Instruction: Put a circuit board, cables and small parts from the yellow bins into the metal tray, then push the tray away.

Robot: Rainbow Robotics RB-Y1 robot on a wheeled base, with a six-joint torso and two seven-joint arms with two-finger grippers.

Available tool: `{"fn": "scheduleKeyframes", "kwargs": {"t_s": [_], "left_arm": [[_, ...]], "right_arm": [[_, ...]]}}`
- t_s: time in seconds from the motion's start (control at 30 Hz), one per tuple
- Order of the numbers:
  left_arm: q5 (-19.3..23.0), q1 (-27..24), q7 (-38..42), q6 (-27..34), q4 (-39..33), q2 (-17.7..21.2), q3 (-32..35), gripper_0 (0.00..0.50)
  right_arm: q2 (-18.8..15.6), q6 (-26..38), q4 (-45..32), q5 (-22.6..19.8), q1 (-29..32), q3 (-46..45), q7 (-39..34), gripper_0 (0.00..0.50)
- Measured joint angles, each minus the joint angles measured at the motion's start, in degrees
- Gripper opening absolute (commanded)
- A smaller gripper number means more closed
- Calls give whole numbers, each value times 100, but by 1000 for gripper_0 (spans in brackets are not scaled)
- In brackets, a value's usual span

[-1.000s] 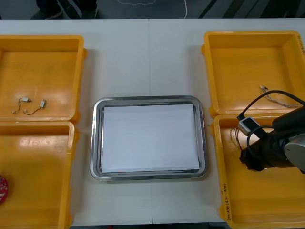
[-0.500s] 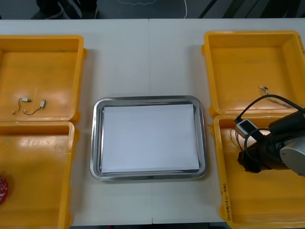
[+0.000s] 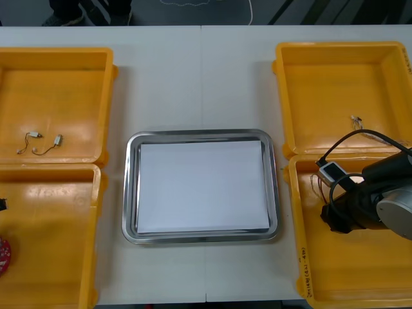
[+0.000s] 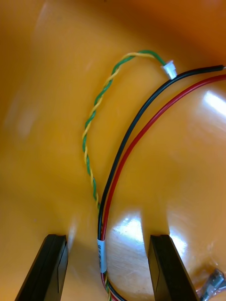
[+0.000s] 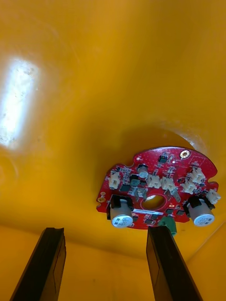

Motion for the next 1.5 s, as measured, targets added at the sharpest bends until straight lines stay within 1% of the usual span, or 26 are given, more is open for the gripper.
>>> {"fn": "scheduleKeyframes", "kwargs": {"t_s": [0.03,0.07,0.1,0.13,0.17,0.23,0.27,0.3,0.33,0.53,0.63,0.73,0.8,0.87,0.93,1.0,1.1,1.23,1.33,1.43,1.5], "left_arm": [[-1,36,0,-38,0,0,0,500],[-3,72,0,-77,0,0,-1,500],[-4,112,0,-116,0,0,-2,500],[-6,152,0,-152,0,0,-2,500],[-12,188,0,-183,0,0,-3,500],[-34,243,0,-233,0,0,-6,500],[-47,262,0,-254,0,0,-8,500],[-56,274,0,-268,0,0,-11,500],[-68,286,0,-283,0,0,-15,500],[-176,307,0,-477,0,0,-115,500],[-210,321,0,-544,0,0,-169,500],[-259,332,0,-575,0,-1,-199,500],[-313,339,0,-598,0,-8,-213,500],[-382,351,0,-617,0,-27,-218,500],[-448,355,0,-628,0,-66,-218,500],[-466,355,0,-629,0,-100,-218,500],[-499,355,0,-630,0,-175,-218,500],[-559,355,0,-634,0,-277,-218,500],[-606,355,0,-653,1,-327,-218,500],[-645,355,0,-670,1,-361,-218,500],[-665,355,0,-687,2,-375,-218,500]], "right_arm": [[-2,-17,11,-1,0,0,0,363],[-5,-25,14,-2,0,0,0,294],[-10,-30,20,0,-1,0,0,294],[-24,-45,28,0,-2,0,0,116],[-38,-56,34,0,-2,0,0,92],[-58,-62,41,0,-3,0,0,76],[-63,-62,43,0,-3,0,0,30],[-65,-64,44,0,-3,0,0,9],[-66,-67,45,0,-3,0,0,0],[-78,-80,48,-14,-3,-1,0,0],[-89,-83,58,-124,-3,-38,0,0],[-97,-64,90,-456,-2,-176,0,0],[-97,82,91,-631,-3,-296,0,0],[-98,290,82,-769,-4,-429,0,0],[-100,583,33,-1020,-9,-602,1,0],[-109,765,-24,-1189,-14,-759,1,0],[-139,1229,-157,-1549,-67,-1036,0,0],[-159,1634,-240,-1876,-164,-1367,-26,0],[-163,1992,-314,-2075,-279,-1537,-353,0],[-166,2352,-438,-2099,-460,-1580,-1108,0],[-167,2574,-533,-2129,-593,-1580,-1469,0]]}}
